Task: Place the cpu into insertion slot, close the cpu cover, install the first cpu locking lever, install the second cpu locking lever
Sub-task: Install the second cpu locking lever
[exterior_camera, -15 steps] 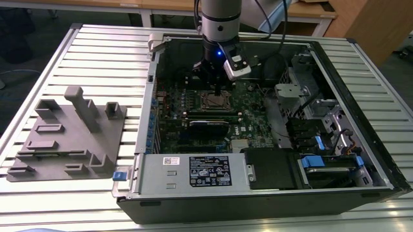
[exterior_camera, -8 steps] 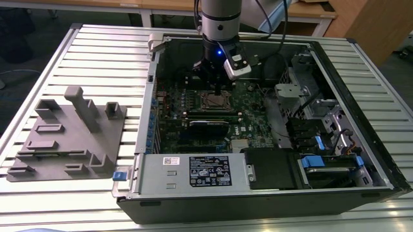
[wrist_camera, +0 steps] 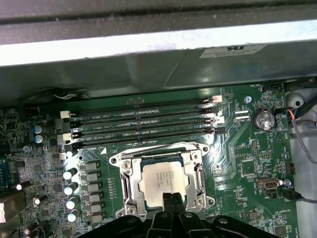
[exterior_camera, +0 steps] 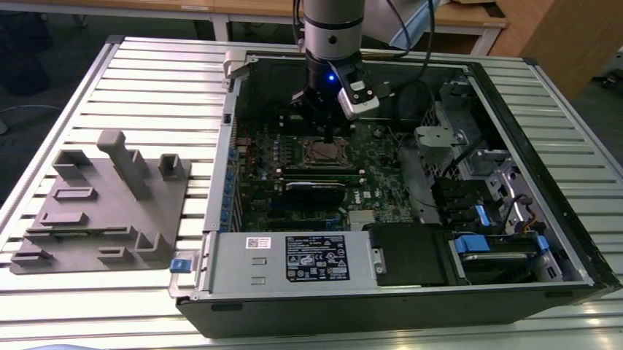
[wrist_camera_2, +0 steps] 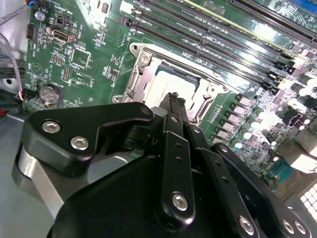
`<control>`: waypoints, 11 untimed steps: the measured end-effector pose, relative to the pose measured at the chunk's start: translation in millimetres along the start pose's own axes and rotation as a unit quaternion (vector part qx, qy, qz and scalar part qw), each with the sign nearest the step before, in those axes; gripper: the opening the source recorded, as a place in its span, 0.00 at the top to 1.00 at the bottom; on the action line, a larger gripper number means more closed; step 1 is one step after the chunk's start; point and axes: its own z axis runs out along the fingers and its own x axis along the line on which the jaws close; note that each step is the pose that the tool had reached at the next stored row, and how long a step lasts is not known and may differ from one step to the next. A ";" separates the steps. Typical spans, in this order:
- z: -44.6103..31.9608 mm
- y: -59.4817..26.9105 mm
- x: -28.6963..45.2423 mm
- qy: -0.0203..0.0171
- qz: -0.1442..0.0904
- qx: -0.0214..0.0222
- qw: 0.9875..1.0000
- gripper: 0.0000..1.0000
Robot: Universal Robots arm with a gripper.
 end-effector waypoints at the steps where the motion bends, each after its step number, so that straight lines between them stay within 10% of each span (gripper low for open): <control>1: 0.0 0.0 0.0 0.000 0.000 0.000 1.000 0.89; 11: -0.2 -3.1 -0.4 0.000 0.000 -0.001 1.000 0.89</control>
